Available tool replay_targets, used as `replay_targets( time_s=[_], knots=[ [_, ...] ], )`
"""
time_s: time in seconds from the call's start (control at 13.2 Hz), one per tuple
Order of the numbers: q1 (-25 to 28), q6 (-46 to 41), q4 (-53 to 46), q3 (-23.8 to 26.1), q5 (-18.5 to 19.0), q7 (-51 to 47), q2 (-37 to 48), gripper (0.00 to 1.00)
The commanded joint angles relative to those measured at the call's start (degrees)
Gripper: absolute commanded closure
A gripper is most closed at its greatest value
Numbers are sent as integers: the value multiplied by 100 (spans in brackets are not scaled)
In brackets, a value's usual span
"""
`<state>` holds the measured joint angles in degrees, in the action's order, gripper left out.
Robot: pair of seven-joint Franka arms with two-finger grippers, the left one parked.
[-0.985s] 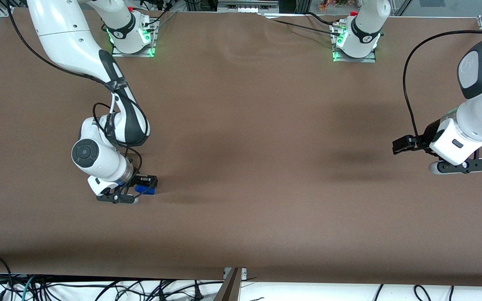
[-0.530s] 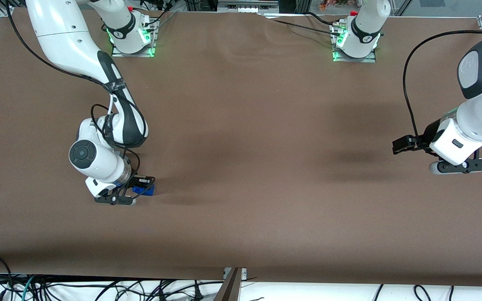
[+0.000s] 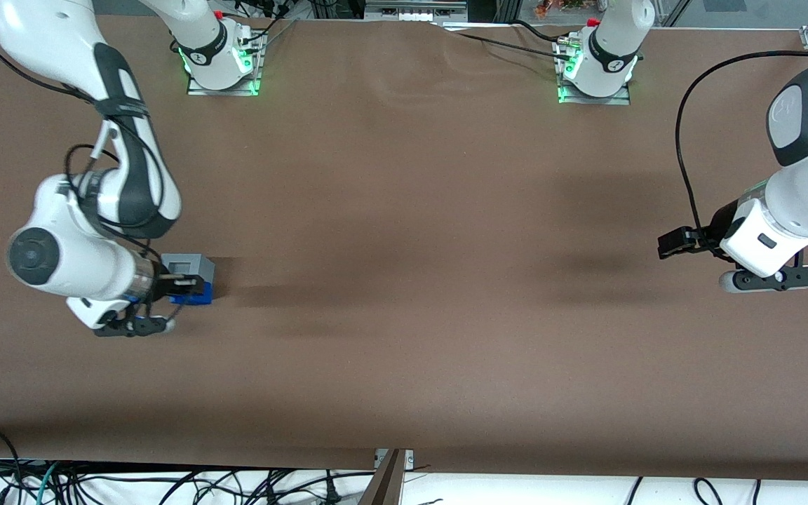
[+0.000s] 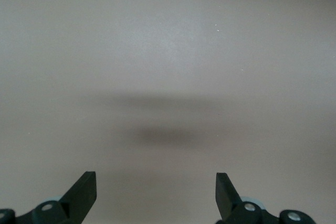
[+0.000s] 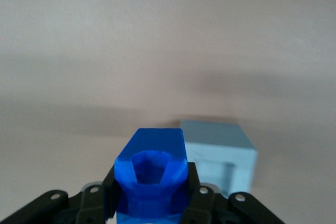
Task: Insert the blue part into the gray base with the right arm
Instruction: 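Carry the blue block over the gray base's opening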
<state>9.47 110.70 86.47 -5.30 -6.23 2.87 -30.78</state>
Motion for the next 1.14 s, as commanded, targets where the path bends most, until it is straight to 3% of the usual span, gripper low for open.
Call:
replay_targets(
  time_s=[0.0, 1.06],
  knots=[
    [-68, -110, 282, -102, -80, 406, 212, 64],
    [-77, 250, 924, -357, -97, 407, 353, 64]
  ],
)
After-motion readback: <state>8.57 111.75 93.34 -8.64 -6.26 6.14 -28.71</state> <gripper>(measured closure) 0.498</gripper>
